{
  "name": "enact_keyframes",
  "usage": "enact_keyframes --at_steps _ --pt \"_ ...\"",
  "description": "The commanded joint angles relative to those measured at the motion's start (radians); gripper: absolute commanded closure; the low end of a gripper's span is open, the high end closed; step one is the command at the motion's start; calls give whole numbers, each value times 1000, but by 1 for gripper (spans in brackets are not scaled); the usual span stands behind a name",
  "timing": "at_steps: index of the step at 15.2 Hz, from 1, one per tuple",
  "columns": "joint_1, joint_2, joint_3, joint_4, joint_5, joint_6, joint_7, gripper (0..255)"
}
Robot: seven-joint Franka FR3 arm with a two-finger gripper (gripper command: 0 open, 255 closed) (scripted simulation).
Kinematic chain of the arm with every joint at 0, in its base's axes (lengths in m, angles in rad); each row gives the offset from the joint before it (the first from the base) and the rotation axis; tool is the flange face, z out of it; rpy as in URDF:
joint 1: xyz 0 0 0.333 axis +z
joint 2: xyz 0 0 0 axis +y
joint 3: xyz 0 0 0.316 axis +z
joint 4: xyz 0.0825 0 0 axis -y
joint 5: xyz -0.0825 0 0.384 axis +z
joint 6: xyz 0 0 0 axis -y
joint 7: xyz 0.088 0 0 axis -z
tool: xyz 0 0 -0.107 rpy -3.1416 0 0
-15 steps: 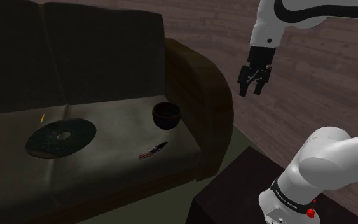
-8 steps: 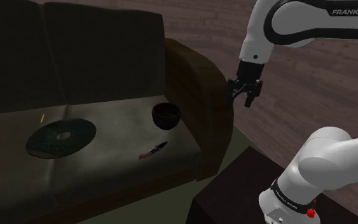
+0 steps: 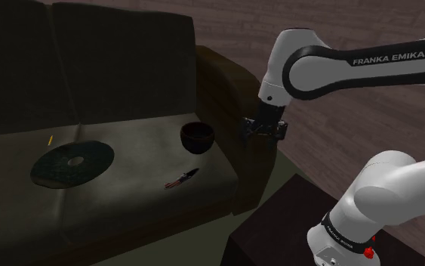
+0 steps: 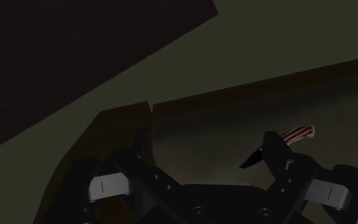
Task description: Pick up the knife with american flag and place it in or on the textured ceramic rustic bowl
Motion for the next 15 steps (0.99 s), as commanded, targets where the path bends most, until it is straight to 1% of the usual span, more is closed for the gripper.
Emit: enact_keyframes --at_steps 1,5,7,9,11,12,13,14,15 --pt "-3 57 66 -8 33 98 89 0" --pt "-34 189 186 -8 59 283 249 0" --pt "-63 269 249 5 52 374 338 0" --pt "-103 356 314 25 22 463 438 0" --pt "-156 450 382 52 -38 548 556 0" --pt "-187 500 417 68 -84 588 625 0" --pt "-223 552 453 86 -143 625 702 0" --pt "-261 607 488 105 -219 658 791 0" --pt "-297 666 517 128 -314 686 893 0"
